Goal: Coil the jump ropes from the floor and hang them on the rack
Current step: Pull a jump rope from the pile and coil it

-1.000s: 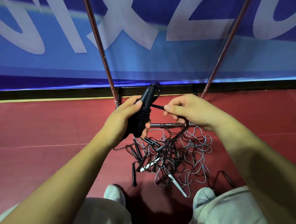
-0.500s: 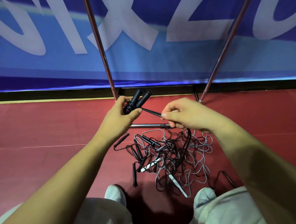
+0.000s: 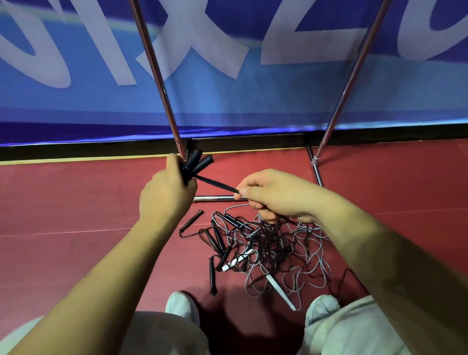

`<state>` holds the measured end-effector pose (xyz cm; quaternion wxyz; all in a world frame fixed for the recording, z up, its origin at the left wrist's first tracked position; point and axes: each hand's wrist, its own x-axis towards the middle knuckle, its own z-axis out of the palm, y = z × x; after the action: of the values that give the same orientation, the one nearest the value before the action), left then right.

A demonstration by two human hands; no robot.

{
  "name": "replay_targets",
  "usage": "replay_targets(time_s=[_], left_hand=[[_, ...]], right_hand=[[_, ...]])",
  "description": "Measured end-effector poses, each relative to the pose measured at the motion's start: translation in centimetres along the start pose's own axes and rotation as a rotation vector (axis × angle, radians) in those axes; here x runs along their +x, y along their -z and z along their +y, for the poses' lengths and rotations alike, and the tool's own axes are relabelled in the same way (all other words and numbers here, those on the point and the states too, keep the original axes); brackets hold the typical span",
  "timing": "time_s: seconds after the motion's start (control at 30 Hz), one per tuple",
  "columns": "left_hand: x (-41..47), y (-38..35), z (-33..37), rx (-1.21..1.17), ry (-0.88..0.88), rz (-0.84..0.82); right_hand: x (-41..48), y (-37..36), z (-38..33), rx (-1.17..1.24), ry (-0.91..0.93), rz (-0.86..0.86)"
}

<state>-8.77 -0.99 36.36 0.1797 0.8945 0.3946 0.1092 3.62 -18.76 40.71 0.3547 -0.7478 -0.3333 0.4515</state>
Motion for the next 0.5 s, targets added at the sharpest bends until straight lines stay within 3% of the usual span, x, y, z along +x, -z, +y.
replay_targets(time_s=[0.17, 0.37, 0.5], left_hand=[[-0.5, -1.1, -0.4, 0.150, -0.063, -0.066], [-2.1, -2.6, 0.4, 0.183, -0.133, -0.433], [-2.9, -2.7, 1.4, 0.109, -0.318, -0.561]], right_hand=[[-0.5, -0.3, -0.6, -0.072, 0.059, -0.024], [-0.2, 0.8, -0.5, -0.013, 0.136, 0.143], [0.1, 2.1, 0.1, -0.148, 0.220, 0.245]])
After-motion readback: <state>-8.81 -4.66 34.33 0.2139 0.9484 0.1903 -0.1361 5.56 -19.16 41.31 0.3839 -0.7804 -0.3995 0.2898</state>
